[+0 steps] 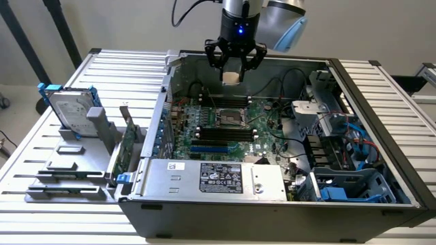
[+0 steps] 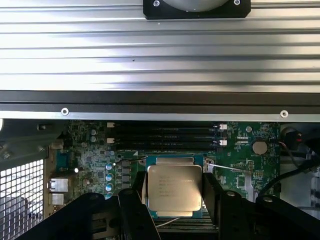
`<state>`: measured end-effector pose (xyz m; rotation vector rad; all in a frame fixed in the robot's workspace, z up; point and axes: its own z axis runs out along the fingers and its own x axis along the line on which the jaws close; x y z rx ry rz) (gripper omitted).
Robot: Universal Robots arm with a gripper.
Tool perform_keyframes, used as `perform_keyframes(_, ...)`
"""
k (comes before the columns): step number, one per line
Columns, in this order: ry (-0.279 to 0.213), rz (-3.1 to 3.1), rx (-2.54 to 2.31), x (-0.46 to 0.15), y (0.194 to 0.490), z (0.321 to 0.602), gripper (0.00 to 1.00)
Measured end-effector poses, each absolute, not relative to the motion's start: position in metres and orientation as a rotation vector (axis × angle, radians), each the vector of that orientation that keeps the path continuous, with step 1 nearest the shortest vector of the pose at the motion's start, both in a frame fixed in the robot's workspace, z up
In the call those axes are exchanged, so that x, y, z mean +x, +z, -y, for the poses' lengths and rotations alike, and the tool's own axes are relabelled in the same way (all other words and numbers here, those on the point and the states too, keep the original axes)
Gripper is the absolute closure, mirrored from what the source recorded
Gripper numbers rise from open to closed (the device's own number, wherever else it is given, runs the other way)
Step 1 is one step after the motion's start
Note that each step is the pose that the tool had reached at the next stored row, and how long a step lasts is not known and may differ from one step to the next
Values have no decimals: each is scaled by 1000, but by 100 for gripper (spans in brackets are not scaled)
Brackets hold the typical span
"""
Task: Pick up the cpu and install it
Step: 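Place the cpu into insertion slot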
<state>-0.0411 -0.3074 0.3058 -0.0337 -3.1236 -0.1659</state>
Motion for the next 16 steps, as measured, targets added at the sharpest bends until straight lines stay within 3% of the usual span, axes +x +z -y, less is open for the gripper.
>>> perform_keyframes(16, -166, 3124, -53, -41, 297, 330, 45)
